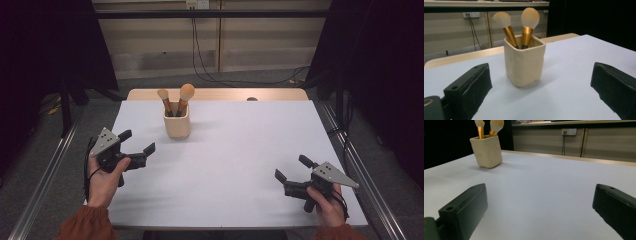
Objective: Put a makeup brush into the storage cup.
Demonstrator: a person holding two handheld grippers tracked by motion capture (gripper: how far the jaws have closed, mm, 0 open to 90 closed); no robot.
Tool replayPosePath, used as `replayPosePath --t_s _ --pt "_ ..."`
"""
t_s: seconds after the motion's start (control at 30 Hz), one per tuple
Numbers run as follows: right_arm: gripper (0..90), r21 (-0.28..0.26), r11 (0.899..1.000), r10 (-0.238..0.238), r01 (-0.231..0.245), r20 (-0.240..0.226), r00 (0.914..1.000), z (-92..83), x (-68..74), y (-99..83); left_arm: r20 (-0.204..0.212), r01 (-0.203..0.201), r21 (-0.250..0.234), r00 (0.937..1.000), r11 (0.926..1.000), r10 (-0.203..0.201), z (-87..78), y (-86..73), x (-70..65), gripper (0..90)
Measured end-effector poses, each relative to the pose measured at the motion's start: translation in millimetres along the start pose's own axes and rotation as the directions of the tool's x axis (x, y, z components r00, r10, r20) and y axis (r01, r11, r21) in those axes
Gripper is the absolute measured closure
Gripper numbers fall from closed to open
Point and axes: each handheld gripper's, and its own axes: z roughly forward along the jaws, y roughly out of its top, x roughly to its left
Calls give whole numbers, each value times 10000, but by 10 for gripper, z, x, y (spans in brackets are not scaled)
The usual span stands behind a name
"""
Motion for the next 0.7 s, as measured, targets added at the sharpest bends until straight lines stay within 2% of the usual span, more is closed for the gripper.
replayPosePath --t_s 0.1,0.23,0.27,0.4,0.43,0.47,0.7 --pt "0 12 10000 19 -19 38 10000 -4 -6 -3 -104 38 -72 9999 10000 -39 -54 -29 -22 29" --pt "0 7 10000 19 -19 53 10000 -12 0 -3 8 59 -53 10000 10000 -59 -113 -98 -61 29" --pt "0 24 10000 6 -6 59 10000 -15 -2 -3 48 259 -118 9997 9996 -259 -120 -120 -68 29" --pt "0 44 10000 7 -8 174 9998 -34 -12 -3 82 386 -85 9992 9992 -385 -165 -165 -77 28" --pt "0 9 10000 46 -46 201 9998 -40 -15 -1 65 315 -53 9995 9995 -315 -175 -164 -84 27" --pt "0 23 10000 39 -40 227 9997 -47 -20 -2 -29 24 -20 10000 10000 -24 -190 -162 -104 27" --pt "0 44 10000 63 -65 252 9997 -63 -19 -11 241 -122 212 9996 9997 117 -267 -231 -205 27"
